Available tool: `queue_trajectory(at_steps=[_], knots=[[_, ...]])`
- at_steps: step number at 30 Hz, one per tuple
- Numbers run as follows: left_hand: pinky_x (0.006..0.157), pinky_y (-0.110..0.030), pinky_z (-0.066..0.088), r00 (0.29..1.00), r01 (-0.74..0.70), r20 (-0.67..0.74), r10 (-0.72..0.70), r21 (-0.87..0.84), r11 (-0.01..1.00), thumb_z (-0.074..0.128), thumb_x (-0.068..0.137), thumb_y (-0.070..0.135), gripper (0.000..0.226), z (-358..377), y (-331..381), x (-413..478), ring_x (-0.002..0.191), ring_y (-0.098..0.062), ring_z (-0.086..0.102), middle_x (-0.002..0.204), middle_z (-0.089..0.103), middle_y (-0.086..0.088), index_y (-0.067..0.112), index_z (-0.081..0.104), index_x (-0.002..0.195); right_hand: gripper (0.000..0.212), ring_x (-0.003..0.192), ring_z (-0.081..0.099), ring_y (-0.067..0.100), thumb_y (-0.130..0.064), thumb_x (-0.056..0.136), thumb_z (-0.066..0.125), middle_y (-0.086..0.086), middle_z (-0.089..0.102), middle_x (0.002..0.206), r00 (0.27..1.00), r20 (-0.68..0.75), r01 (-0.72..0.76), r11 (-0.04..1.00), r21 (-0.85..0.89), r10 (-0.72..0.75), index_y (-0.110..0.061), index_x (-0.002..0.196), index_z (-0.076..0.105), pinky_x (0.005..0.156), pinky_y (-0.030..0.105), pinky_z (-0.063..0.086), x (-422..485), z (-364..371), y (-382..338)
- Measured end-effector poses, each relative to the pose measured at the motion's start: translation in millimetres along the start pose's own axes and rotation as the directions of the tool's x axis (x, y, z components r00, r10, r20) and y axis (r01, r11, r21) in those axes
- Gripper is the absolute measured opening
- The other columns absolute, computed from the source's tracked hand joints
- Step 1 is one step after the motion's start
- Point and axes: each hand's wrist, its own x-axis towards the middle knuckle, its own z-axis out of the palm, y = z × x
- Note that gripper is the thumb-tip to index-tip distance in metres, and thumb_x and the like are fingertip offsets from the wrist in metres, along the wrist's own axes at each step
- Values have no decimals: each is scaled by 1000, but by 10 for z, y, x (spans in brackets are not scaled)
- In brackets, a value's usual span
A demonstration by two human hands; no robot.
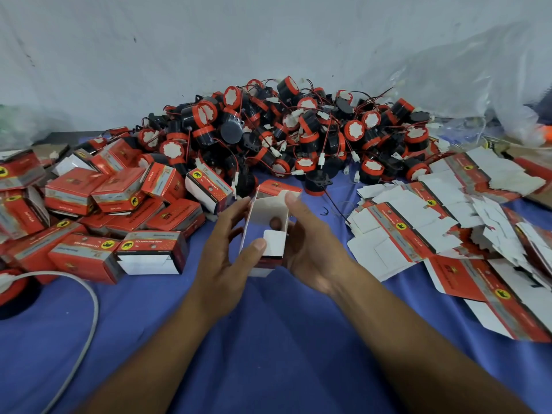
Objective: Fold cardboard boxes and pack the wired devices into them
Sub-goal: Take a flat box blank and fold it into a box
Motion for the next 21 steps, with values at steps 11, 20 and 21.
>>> queue_trajectory(at_steps=[11,20,21], knots=[[102,-16,42,996,-55,74,52,30,998,69,83,59,80,22,-42,0,136,-4,44,146,42,27,33,30,147,39,105,57,36,-3,94,64,21,59,118,987,-84,130,985,-115,-140,-4,131,51,97,70,43,59,-24,118],[107,-18,38,999,-34,32,32,78,996,68,89,35,73,1,-75,7,138,-6,42,147,45,13,12,33,150,21,85,66,21,-7,99,57,3,68,96,994,-28,106,992,-64,-108,-21,111,68,70,41,54,50,-30,136],[108,-18,37,999,-23,25,21,85,996,67,89,30,73,-4,-81,6,139,-6,40,149,44,8,11,33,150,20,83,66,19,-10,99,58,0,67,91,995,-32,94,994,-62,-96,-25,104,70,69,39,54,58,-42,138]])
